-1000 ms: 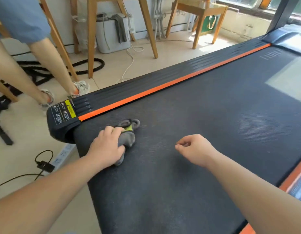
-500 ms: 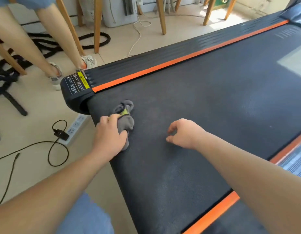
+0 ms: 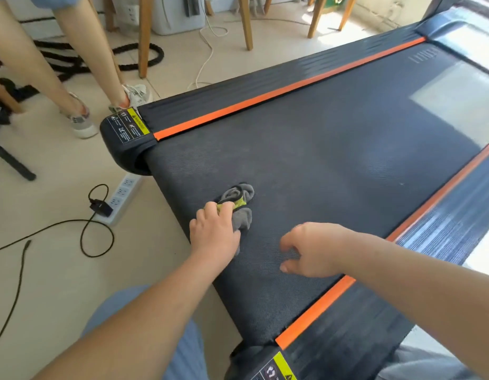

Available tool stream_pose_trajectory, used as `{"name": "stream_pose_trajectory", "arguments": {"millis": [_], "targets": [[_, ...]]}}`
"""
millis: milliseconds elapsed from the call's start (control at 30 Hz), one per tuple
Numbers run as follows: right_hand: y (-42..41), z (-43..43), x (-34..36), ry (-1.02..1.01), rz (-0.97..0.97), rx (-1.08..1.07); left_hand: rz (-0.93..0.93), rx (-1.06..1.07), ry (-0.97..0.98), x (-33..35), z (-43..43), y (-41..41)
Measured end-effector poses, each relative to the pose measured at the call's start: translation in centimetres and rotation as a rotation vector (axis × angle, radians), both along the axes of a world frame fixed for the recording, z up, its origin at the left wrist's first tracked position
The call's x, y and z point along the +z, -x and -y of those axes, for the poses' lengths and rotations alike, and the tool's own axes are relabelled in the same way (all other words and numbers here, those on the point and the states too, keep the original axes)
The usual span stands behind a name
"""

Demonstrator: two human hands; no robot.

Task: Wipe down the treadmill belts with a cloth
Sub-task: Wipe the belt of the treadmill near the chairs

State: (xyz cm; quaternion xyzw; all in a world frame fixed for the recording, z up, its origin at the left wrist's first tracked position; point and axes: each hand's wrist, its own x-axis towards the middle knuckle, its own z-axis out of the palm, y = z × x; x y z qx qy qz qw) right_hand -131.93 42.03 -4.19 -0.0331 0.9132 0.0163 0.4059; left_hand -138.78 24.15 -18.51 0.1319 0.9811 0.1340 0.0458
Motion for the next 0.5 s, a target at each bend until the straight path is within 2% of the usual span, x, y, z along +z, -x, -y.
{"name": "stream_pose_trajectory", "arguments": {"millis": [100,200,267,367,433,500], "targets": [[-1.1,0.1,-0.6,0.047,-0.035,-0.07,-0.018,0.057,-0.043,-0.5,-0.6,-1.0],[-2.9,-0.6,-2.6,0.248,-0.208,-0.312,-0.045,0.115,-0.096,-1.2,-0.6,-1.9],[-3.7,-1.1,-3.6,0.356,-0.237,-0.434,-0.076,0.147,-0.089,-1.2,-0.6,-2.9],[-3.3,-2.5,-3.9,0.377,-0.207,-0.422,-0.038,0.148,-0.038,-0.6,-1.2,-6.9],[-2.5,-3.0,-2.9,0.412,-0.184,-0.455,0.088,0.127,-0.048,0.4,-1.3,-10.5],[-2.3,-3.0,-1.1,0.452,-0.141,-0.487,0.341,0.105,-0.099,2.3,-0.4,-13.6]]}}
